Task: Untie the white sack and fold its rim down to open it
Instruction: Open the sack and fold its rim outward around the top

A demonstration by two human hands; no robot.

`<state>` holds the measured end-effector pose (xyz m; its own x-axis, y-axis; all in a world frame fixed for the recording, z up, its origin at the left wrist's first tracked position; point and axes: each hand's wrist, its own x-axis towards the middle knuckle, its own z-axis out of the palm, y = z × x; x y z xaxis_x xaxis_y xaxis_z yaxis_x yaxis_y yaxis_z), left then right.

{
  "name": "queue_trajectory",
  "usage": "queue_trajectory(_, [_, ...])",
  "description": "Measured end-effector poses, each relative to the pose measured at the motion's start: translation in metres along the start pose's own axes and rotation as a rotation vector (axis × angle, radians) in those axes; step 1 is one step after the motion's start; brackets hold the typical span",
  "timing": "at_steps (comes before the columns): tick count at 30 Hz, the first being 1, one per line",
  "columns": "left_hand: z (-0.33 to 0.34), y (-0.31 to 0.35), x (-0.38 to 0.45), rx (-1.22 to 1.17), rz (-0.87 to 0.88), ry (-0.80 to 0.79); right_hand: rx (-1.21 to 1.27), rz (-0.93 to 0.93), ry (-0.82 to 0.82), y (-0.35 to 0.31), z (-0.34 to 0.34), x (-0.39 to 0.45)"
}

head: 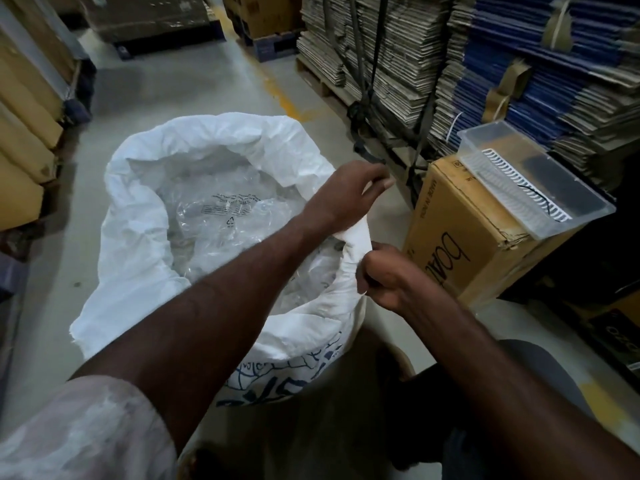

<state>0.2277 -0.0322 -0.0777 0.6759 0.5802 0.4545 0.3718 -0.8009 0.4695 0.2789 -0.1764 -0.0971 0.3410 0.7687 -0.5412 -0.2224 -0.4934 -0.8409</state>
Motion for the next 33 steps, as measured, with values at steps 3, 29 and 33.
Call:
queue_trajectory(3, [-0.009, 0.019, -0.034, -0.006, 0.062, 0.255, 0.057, 0.010, 0.031, -0.002, -0.009, 0.004])
queue_trajectory(29, [-0.031, 0.026, -0.280, 0.405, -0.256, 0.071, -1.496, -1.212, -0.114, 0.028, 0.028, -0.046])
queue_trajectory(33, [-0.046, 0.022, -0.291, 0.477, -0.176, 0.041, -1.640, -1.160, -0.283, 0.044, 0.044, -0.031])
